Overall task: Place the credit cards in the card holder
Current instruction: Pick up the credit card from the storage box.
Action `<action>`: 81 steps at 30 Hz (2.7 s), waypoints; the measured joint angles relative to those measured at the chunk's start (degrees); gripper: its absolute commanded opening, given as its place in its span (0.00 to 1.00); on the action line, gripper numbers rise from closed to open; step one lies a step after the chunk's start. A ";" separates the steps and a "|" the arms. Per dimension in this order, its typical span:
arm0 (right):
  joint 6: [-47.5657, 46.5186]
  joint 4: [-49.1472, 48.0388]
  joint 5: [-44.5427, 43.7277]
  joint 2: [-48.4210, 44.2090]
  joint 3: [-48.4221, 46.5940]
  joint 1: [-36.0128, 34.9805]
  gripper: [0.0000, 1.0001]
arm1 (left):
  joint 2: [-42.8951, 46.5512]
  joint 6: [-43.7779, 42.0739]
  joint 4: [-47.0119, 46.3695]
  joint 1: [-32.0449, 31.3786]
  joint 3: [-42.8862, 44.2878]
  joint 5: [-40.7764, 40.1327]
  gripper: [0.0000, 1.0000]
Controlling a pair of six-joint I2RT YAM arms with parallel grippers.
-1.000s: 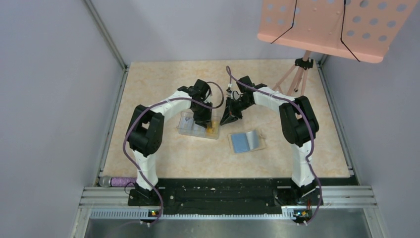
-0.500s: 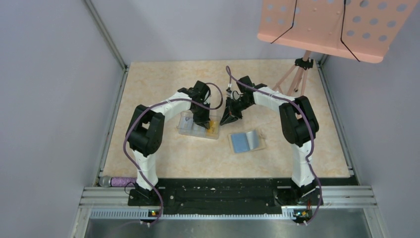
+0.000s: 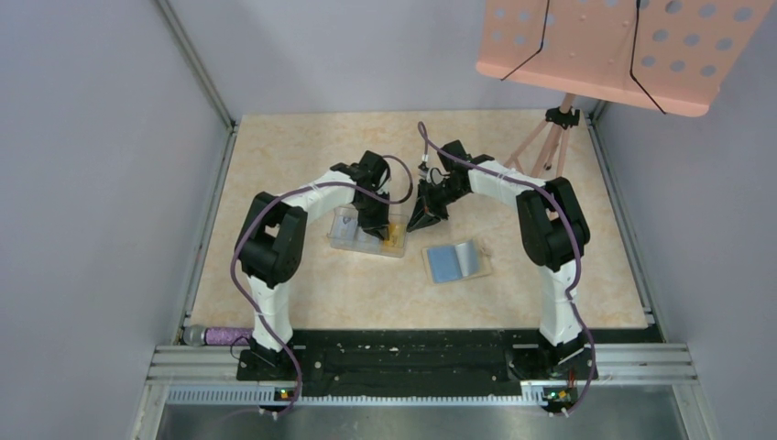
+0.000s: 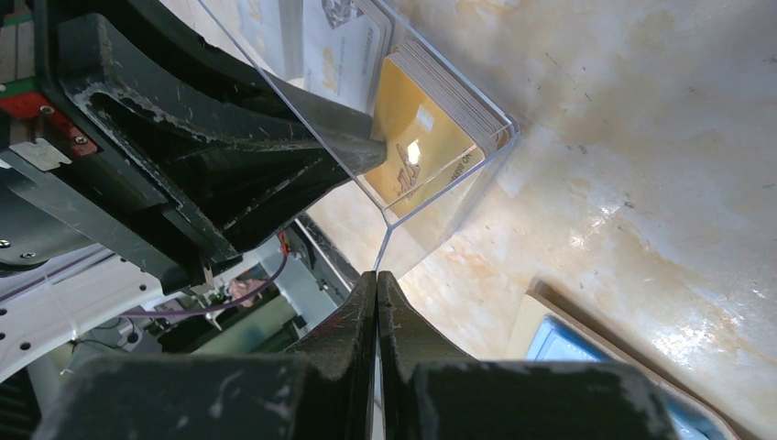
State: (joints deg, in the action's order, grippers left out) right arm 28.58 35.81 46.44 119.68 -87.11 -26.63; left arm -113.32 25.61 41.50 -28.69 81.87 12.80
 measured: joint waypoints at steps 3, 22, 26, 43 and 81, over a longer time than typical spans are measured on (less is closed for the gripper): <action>0.00 0.00 0.00 0.00 0.00 0.00 0.00 | 0.00 -0.15 0.02 -0.07 0.00 0.13 0.00; -0.02 0.09 0.02 0.00 0.00 0.00 0.00 | 0.33 -1.46 1.55 -0.98 1.11 -1.90 0.00; -0.02 0.24 0.02 0.00 0.00 0.00 0.00 | 0.33 -2.23 2.64 -1.66 2.05 -3.19 0.00; -0.28 0.70 -0.02 0.00 0.00 -0.26 0.00 | 3.58 -2.71 2.82 -2.01 2.36 -1.11 0.19; -3.41 0.72 -5.27 -11.17 3.17 0.63 0.62 | 24.76 0.26 -3.30 -2.05 -4.35 -4.42 0.00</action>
State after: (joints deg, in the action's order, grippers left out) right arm 25.17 36.53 41.17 108.51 -83.94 -26.00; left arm -88.55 25.87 38.20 -30.74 77.52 8.38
